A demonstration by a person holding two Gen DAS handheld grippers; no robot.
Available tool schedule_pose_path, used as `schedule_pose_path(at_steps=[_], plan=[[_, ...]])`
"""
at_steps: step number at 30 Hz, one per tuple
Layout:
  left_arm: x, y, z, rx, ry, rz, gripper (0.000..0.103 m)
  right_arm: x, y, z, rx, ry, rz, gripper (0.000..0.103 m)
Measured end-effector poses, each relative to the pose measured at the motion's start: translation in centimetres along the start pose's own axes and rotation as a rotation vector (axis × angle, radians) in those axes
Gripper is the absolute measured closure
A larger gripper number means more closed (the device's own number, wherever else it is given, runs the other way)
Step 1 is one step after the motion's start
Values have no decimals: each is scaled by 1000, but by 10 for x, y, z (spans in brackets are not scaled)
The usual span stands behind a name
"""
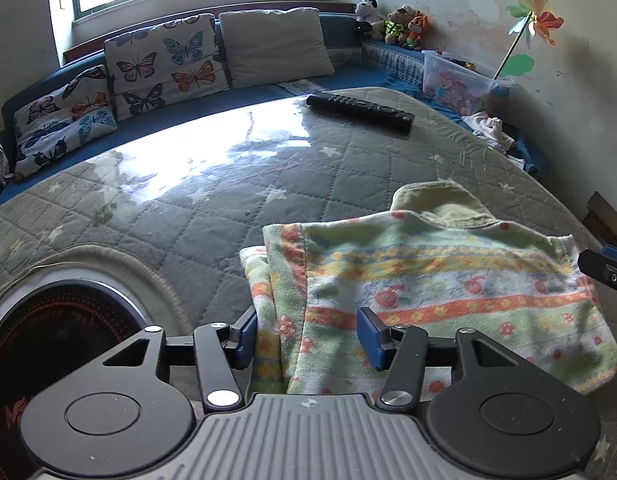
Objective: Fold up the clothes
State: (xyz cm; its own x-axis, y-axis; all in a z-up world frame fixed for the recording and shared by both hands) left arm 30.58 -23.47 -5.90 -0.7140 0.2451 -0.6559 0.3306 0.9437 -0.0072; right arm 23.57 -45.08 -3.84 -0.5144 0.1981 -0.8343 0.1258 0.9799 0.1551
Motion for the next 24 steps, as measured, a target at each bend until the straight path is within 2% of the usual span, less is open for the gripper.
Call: schedule_pose_path(at_steps=[5, 6, 7, 11, 13, 24], plan=[[8, -1, -4, -6, -4, 15, 39, 10, 13, -1, -23, 18, -28, 40], [10, -1, -5, -6, -6, 18, 37, 13, 17, -1, -29, 24, -37, 37], [12, -1, -6, -8, -7, 22, 35, 15, 20, -2, -34, 27, -46, 29], [17, -3, -10, -10, -10, 29, 33, 24, 34, -3, -55, 38, -86, 26], [20, -4, -12, -10, -11, 32, 32, 29, 43, -4, -66, 40, -111, 19], [32, -10, -27, -22, -36, 55, 20, 52, 60, -7, -78, 82, -137, 14]])
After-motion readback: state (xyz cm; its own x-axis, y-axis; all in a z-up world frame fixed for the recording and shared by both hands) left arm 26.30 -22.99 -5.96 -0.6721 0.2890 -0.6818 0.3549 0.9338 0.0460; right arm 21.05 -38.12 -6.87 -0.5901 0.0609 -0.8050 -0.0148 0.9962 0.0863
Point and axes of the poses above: each gripper's, at about its wrist camera, not at the fingertips, and z roughly the way its jaws point, y to its left, x to its underside, the point moved 9 cm from there along z, roughly the way its jaws point, and after that the axes turned 1 degree about z, right-handed, at the moved point
